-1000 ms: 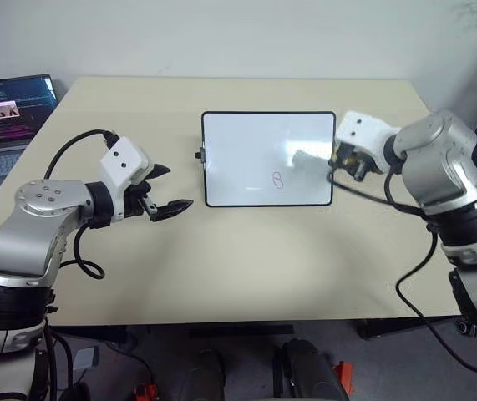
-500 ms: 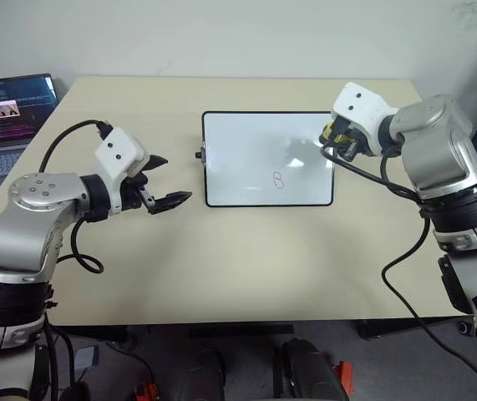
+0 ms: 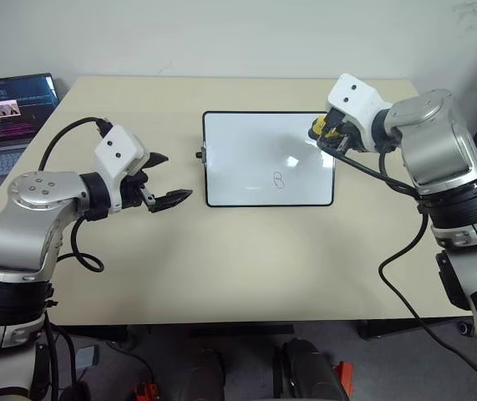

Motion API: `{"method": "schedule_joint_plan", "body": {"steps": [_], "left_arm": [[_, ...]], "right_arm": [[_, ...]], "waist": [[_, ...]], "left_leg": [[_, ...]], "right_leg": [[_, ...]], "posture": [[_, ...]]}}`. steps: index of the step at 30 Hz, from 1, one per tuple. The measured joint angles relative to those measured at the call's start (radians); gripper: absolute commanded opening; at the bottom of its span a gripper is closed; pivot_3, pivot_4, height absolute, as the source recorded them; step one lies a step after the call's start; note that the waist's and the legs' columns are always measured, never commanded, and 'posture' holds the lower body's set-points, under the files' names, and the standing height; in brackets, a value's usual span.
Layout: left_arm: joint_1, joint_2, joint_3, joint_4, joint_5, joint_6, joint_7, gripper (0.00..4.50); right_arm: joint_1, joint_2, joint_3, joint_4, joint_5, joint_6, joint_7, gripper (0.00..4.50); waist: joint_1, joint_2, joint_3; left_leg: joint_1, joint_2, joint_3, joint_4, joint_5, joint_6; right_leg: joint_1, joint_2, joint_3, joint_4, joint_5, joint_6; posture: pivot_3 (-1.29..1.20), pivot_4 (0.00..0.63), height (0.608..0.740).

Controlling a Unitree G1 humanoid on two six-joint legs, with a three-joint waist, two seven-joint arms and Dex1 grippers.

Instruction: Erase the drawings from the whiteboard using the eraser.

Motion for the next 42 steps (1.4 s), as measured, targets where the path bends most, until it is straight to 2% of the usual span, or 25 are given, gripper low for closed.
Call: {"method": "schedule_joint_plan", "body": {"steps": [30, 37, 42], "left_arm": [[0.011, -0.003, -0.002, -0.010, -0.002, 0.001, -0.008, 4.50], [0.065, -0.031, -0.012, -0.043, -0.001, 0.020, 0.012, 4.50], [0.085, -0.058, -0.063, -0.050, 0.022, 0.023, 0.028, 4.50]], "right_arm": [[-0.014, 0.029, 0.006, -0.039, 0.064, 0.007, -0.029, 0.83], [0.008, 0.109, 0.129, -0.072, 0.061, 0.004, -0.035, 0.83], [0.006, 0.183, 0.217, 0.017, 0.008, -0.053, -0.092, 0.83]], "waist": [[0.000, 0.000, 0.000], [-0.004, 0.000, 0.000], [0.001, 0.000, 0.000]], "left_leg": [[0.000, 0.000, 0.000, 0.000, 0.000, 0.000], [0.001, 0.000, 0.000, 0.000, 0.000, 0.000], [0.000, 0.000, 0.000, 0.001, 0.000, 0.000]], "right_leg": [[0.000, 0.000, 0.000, 0.000, 0.000, 0.000], [0.000, 0.000, 0.000, 0.001, 0.000, -0.001], [0.000, 0.000, 0.000, 0.001, 0.001, -0.001]], "posture": [[0.00, 0.150, 0.740], [0.00, 0.150, 0.740], [0.00, 0.150, 0.740]]}}
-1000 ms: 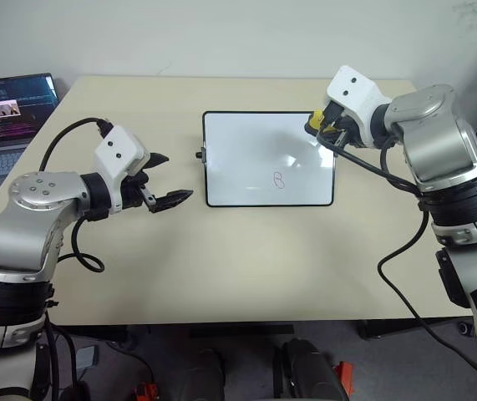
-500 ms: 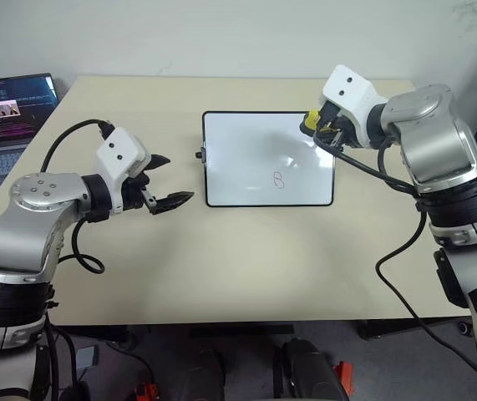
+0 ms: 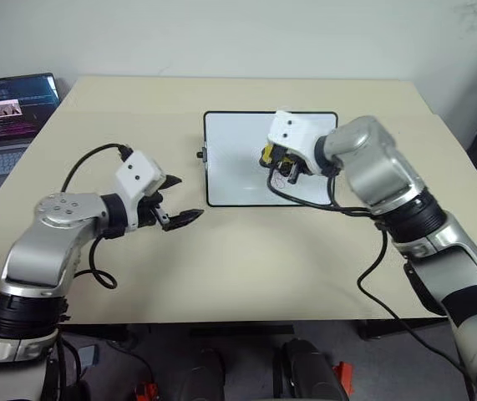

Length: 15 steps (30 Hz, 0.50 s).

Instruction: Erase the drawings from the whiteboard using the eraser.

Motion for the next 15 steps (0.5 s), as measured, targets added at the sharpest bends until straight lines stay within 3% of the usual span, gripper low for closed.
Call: {"method": "schedule_joint_plan", "body": {"steps": [8, 15], "left_arm": [[0.011, -0.025, -0.029, -0.040, 0.006, 0.009, 0.006, 4.50], [0.013, -0.034, -0.029, -0.065, 0.001, 0.030, 0.022, 4.50]], "right_arm": [[-0.083, 0.086, 0.043, 0.368, -0.110, -0.174, -0.164, 0.83], [-0.155, 0.133, 0.063, 0.544, -0.186, -0.278, -0.189, 0.83]], "waist": [[-0.001, 0.000, 0.000], [-0.004, 0.000, 0.000]], "left_leg": [[0.000, 0.000, 0.000, 0.000, 0.000, 0.000], [0.001, 0.000, 0.000, 0.000, 0.000, 0.000]], "right_leg": [[0.000, 0.000, 0.000, 0.000, 0.002, -0.003], [0.000, 0.000, 0.000, 0.001, 0.002, -0.002]], "posture": [[0.00, 0.150, 0.740], [0.00, 0.150, 0.740]]}}
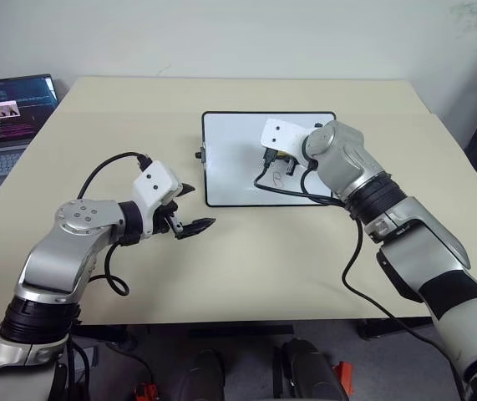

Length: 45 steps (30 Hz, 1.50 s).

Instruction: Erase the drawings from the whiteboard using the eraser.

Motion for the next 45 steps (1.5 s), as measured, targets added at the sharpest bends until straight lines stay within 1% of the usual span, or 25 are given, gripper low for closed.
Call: {"method": "schedule_joint_plan", "body": {"steps": [4, 11, 15, 23, 29, 38, 45], "left_arm": [[0.001, 0.002, 0.001, 0.000, 0.001, 0.008, 0.003, 4.50], [0.005, 0.019, 0.017, 0.000, 0.000, 0.008, 0.002, 4.50], [0.007, 0.019, 0.019, 0.000, 0.000, 0.008, 0.003, 4.50], [0.011, 0.019, 0.024, 0.000, -0.001, 0.008, 0.003, 4.50], [0.011, 0.019, 0.025, 0.000, -0.001, 0.008, 0.002, 4.50], [0.010, 0.018, 0.025, 0.000, -0.001, 0.007, 0.001, 4.50], [0.010, 0.018, 0.025, 0.000, -0.002, 0.007, 0.000, 4.50]], "right_arm": [[-0.008, 0.018, 0.025, 0.055, -0.054, -0.051, -0.018, 0.83], [-0.003, 0.031, 0.055, 0.070, -0.125, -0.087, -0.003, 0.83], [0.049, 0.034, 0.074, -0.005, -0.163, -0.075, 0.057, 0.83], [0.172, 0.033, 0.118, -0.186, -0.226, -0.025, 0.205, 0.83], [0.189, 0.028, 0.122, -0.228, -0.243, -0.005, 0.242, 0.83], [0.196, 0.023, 0.120, -0.242, -0.258, -0.004, 0.254, 0.83], [0.236, 0.013, 0.092, -0.299, -0.263, 0.034, 0.283, 0.83]], "waist": [[-0.001, 0.000, 0.000], [-0.001, -0.002, -0.001], [-0.003, -0.004, -0.004], [-0.006, -0.005, -0.005], [-0.005, -0.005, -0.005], [-0.001, -0.005, -0.005], [0.001, -0.005, -0.004]], "left_leg": [[0.002, 0.000, 0.000, 0.001, 0.000, 0.000], [0.004, 0.000, -0.001, 0.002, 0.001, 0.001], [0.005, 0.000, -0.001, 0.001, 0.001, 0.001], [0.006, 0.000, -0.001, 0.002, 0.001, 0.001], [0.005, 0.000, -0.001, 0.002, 0.001, 0.001], [0.005, 0.000, -0.001, 0.002, 0.001, 0.001], [0.003, 0.000, -0.001, 0.001, 0.001, 0.001]], "right_leg": [[0.003, 0.000, 0.000, 0.001, -0.002, 0.004], [0.004, 0.000, 0.000, 0.001, -0.001, 0.005], [0.005, 0.001, 0.000, 0.001, -0.001, 0.005], [0.005, 0.001, 0.000, 0.002, -0.001, 0.005], [0.005, 0.001, 0.000, 0.001, -0.001, 0.005], [0.005, 0.001, 0.000, 0.001, -0.001, 0.005], [0.004, 0.001, 0.000, 0.000, -0.001, 0.005]], "posture": [[0.00, 0.150, 0.740], [0.00, 0.150, 0.740], [0.00, 0.150, 0.740], [0.00, 0.150, 0.740], [0.00, 0.150, 0.740], [0.00, 0.150, 0.740], [0.00, 0.150, 0.740]]}}
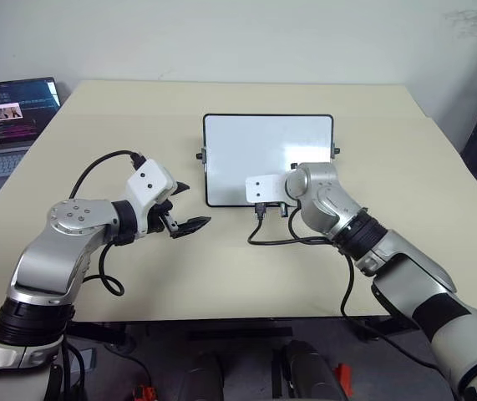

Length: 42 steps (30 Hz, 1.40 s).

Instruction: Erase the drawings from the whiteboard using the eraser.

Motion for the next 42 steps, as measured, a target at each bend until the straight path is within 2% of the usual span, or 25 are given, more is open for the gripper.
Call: {"method": "schedule_joint_plan", "body": {"steps": [3, 8, 12, 15, 20, 28, 34, 42], "left_arm": [[0.000, 0.000, 0.000, 0.000, -0.001, 0.000, 0.000, 4.50], [-0.004, -0.003, 0.001, 0.001, -0.005, -0.001, -0.001, 4.50], [-0.025, -0.015, 0.000, 0.003, -0.018, -0.005, -0.006, 4.50], [-0.048, -0.024, -0.011, 0.017, -0.018, -0.020, -0.020, 4.50], [-0.099, -0.065, -0.051, 0.064, -0.016, -0.043, -0.038, 4.50], [-0.161, -0.146, -0.112, 0.082, -0.033, -0.052, -0.108, 4.50], [-0.214, -0.262, -0.181, 0.103, -0.036, -0.065, -0.110, 4.50], [-0.216, -0.326, -0.225, 0.119, -0.021, -0.075, -0.106, 4.50]], "right_arm": [[0.027, -0.021, -0.019, -0.039, 0.016, 0.033, 0.030, 0.83], [0.068, -0.108, -0.195, -0.249, 0.149, 0.231, 0.153, 0.83], [0.028, -0.229, -0.359, -0.452, 0.260, 0.413, 0.228, 0.83], [0.026, -0.331, -0.392, -0.506, 0.301, 0.465, 0.246, 0.83], [0.084, -0.447, -0.407, -0.476, 0.369, 0.534, 0.239, 0.83], [0.126, -0.543, -0.569, -0.296, 0.514, 0.613, 0.124, 0.83], [0.252, -0.556, -0.591, -0.255, 0.587, 0.648, 0.038, 0.83], [0.309, -0.603, -0.608, -0.180, 0.632, 0.645, -0.058, 0.83]], "waist": [[0.001, 0.000, 0.000], [0.004, 0.003, 0.003], [0.006, 0.003, 0.003], [0.006, 0.003, 0.003], [0.006, 0.003, 0.003], [0.007, 0.004, 0.004], [0.007, 0.004, 0.004], [0.005, 0.005, 0.005]], "left_leg": [[-0.001, 0.000, 0.000, 0.000, 0.000, 0.000], [-0.004, 0.000, -0.001, 0.000, 0.000, 0.000], [-0.004, 0.000, -0.001, -0.001, -0.001, 0.000], [-0.004, 0.000, 0.000, -0.001, -0.001, 0.000], [-0.004, 0.000, 0.000, -0.001, -0.001, 0.000], [-0.004, 0.000, 0.001, -0.001, -0.001, 0.000], [-0.004, 0.000, 0.002, -0.001, -0.001, 0.000], [-0.004, -0.001, 0.003, -0.001, -0.001, 0.000]], "right_leg": [[0.000, 0.000, 0.000, 0.000, 0.000, 0.000], [-0.003, 0.000, 0.000, -0.001, 0.000, 0.000], [-0.004, 0.000, -0.001, -0.002, -0.001, 0.000], [-0.003, 0.000, -0.001, -0.003, -0.001, 0.000], [-0.003, -0.001, 0.000, -0.004, -0.001, 0.000], [-0.003, -0.001, 0.000, -0.005, -0.001, 0.000], [-0.002, -0.001, 0.001, -0.005, -0.001, 0.000], [-0.002, -0.001, 0.003, -0.005, -0.001, 0.001]], "posture": [[0.00, 0.150, 0.740], [0.00, 0.150, 0.740], [0.00, 0.150, 0.740], [0.00, 0.150, 0.740], [0.00, 0.150, 0.740], [0.00, 0.150, 0.740], [0.00, 0.150, 0.740], [0.00, 0.150, 0.740]]}}
